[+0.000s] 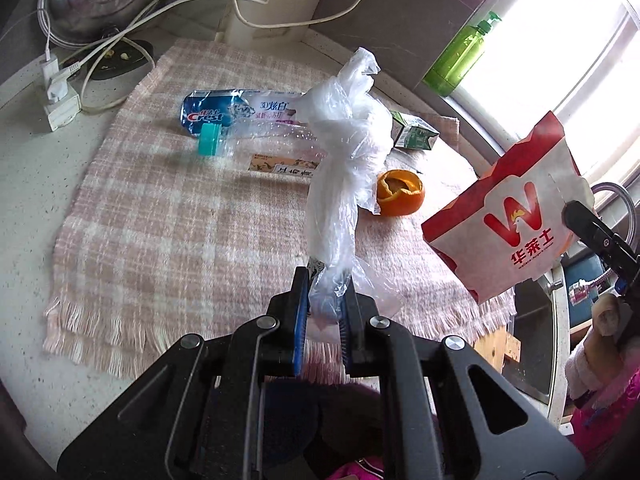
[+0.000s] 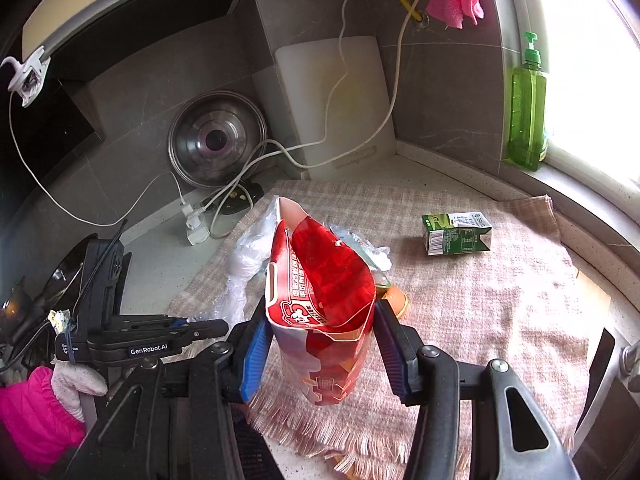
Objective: Collect trash
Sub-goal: 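Carry the plastic bag and red snack bag down over the blue basket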
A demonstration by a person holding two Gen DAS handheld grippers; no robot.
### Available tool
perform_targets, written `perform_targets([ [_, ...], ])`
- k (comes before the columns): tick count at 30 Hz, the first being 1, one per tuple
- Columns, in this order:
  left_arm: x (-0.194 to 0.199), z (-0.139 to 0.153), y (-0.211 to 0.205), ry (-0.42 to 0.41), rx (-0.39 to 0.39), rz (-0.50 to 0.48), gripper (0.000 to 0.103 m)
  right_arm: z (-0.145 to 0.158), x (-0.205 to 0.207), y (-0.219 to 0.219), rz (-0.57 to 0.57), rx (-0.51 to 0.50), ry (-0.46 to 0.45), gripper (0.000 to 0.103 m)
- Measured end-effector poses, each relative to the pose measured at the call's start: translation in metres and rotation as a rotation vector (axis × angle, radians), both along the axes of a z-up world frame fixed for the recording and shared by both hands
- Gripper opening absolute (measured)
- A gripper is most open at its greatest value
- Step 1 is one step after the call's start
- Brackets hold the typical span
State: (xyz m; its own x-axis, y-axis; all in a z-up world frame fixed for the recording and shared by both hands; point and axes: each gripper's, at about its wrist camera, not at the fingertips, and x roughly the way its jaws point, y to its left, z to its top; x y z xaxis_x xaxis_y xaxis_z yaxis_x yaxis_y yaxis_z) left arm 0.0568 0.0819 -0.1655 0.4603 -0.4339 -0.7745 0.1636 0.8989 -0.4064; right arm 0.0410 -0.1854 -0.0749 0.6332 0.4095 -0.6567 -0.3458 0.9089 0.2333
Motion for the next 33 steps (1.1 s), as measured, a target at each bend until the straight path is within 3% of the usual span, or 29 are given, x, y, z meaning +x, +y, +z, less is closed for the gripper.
perform_targets([
  [15, -0.095, -0.013, 0.001, 0.069, 0.089, -0.133, 0.012, -0.017, -0.091, 0.007, 0.001, 0.008, 0.055, 0.051],
  [33, -0.154, -0.102, 0.026, 0.297, 0.176, -0.207, 0.012, -0.094, -0.135, 0.055, 0.040, -0.062, 0.196, 0.052],
])
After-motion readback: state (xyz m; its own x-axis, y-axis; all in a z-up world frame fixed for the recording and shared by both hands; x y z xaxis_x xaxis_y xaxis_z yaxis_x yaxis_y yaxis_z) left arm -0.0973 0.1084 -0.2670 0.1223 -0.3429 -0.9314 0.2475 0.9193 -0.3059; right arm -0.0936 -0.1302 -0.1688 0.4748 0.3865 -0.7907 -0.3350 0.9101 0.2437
